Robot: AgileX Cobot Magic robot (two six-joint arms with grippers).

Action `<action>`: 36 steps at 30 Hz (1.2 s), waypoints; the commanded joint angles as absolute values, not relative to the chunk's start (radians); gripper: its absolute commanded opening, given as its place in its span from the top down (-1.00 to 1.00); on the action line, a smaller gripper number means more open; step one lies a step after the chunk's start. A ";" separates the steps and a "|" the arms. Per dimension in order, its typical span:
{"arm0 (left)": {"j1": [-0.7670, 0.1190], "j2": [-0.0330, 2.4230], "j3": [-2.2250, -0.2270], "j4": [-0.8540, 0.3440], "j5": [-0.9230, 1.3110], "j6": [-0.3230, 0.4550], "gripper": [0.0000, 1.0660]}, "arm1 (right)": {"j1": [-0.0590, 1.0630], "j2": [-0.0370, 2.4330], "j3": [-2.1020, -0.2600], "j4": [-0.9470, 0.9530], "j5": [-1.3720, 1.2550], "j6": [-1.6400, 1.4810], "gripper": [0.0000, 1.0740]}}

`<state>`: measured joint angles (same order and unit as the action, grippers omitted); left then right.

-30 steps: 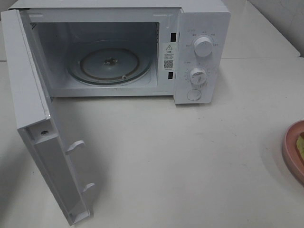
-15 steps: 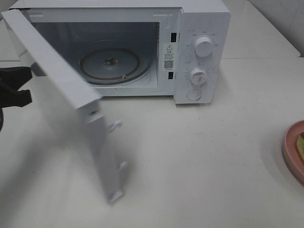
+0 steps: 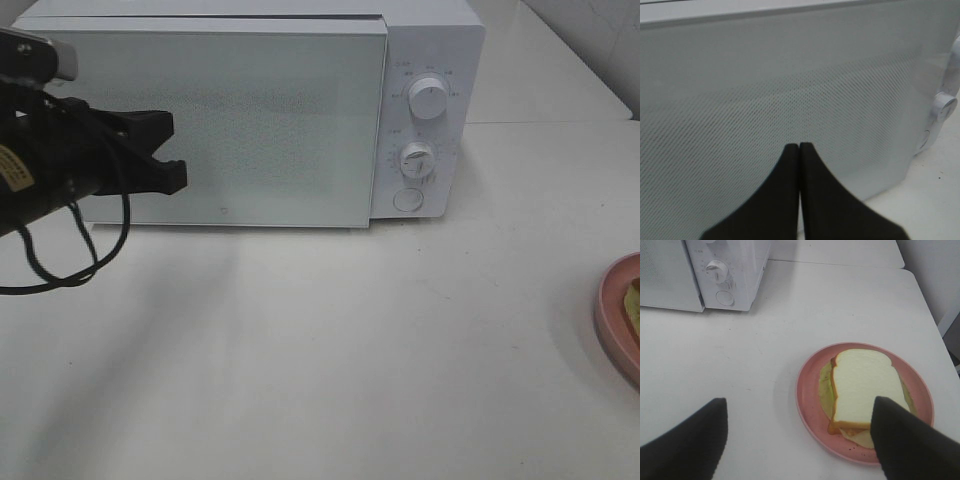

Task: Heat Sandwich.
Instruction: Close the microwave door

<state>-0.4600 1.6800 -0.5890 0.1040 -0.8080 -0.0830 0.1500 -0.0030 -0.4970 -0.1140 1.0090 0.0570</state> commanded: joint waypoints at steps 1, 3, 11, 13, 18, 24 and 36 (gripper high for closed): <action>-0.520 1.717 -0.634 0.000 -0.801 -0.016 1.00 | 0.142 -0.030 -0.496 -0.117 0.997 0.056 -0.42; -0.535 1.731 -0.646 -0.014 -0.801 -0.007 1.00 | 0.142 -0.030 -0.496 -0.117 0.997 0.056 -0.42; -0.613 1.818 -0.757 -0.083 -0.749 0.006 1.00 | 0.142 -0.030 -0.496 -0.117 0.997 0.056 -0.42; -0.624 1.841 -0.800 -0.084 -0.724 0.006 1.00 | 0.142 -0.030 -0.496 -0.117 0.997 0.056 -0.42; -0.641 1.876 -0.880 -0.090 -0.693 0.000 1.00 | 0.142 -0.029 -0.496 -0.117 0.997 0.056 -0.42; -0.654 1.922 -0.975 -0.099 -0.642 0.000 1.00 | 0.142 -0.029 -0.496 -0.117 0.997 0.056 -0.42; -0.670 2.022 -1.133 -0.202 -0.568 0.035 1.00 | 0.142 -0.029 -0.496 -0.117 0.997 0.056 -0.42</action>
<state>-0.6840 2.0080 -1.0980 -0.1240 -0.5500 0.0230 0.1500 -0.0030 -0.4970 -0.1140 1.0090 0.0570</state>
